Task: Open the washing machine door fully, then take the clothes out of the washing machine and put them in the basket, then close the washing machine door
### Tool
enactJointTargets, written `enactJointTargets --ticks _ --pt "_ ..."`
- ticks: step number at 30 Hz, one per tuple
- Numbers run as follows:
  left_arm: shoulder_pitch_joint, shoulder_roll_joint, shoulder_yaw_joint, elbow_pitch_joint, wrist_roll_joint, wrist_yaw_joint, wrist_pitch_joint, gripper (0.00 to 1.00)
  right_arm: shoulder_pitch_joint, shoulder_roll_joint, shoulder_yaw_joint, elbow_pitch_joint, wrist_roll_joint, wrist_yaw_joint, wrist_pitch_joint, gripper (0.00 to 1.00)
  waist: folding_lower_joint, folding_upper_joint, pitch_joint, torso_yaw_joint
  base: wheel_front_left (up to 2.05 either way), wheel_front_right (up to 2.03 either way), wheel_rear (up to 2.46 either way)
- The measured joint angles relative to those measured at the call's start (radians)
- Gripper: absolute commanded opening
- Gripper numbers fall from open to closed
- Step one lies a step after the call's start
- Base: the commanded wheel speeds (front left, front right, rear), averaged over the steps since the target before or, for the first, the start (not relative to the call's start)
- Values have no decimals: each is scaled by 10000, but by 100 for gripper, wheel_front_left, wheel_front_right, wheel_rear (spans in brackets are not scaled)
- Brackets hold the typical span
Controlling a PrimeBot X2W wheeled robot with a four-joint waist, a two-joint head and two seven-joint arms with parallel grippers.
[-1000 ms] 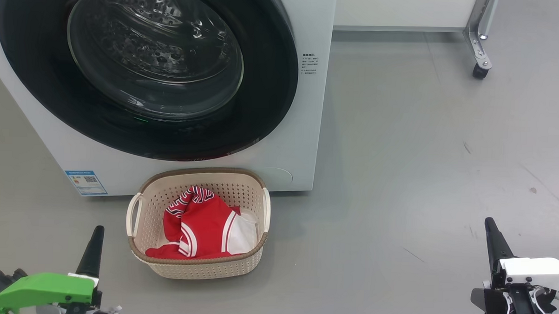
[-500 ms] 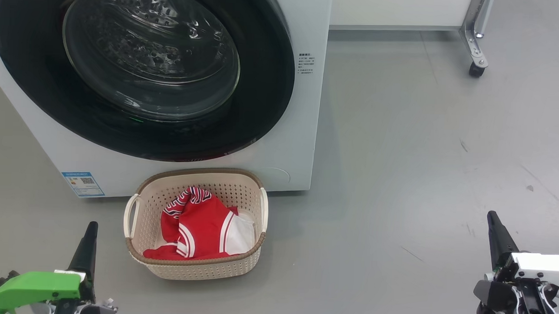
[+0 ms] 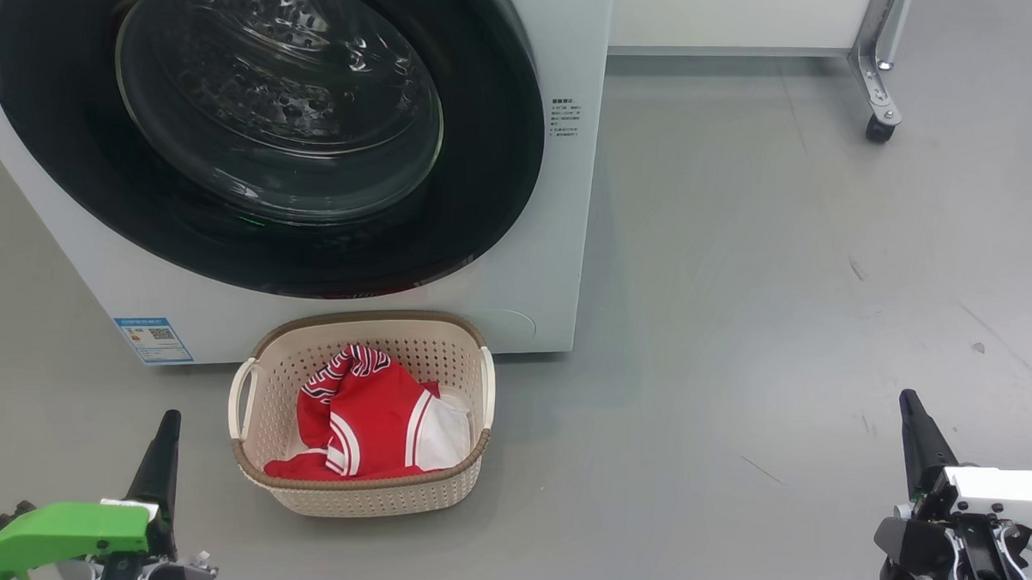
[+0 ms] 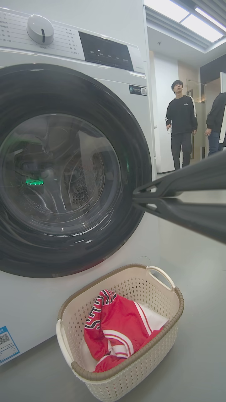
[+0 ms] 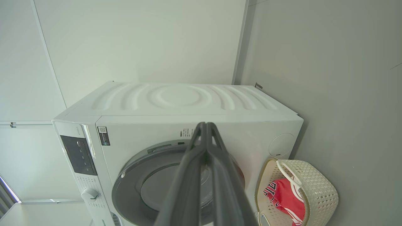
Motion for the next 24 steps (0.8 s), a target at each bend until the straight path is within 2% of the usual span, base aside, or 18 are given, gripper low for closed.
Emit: enactJointTargets --ticks 24 --pt "-17 -21 13 17 0 0 0 0 -2 10 -12 0 0 0 0 0 0 0 0 1 0 0 0"
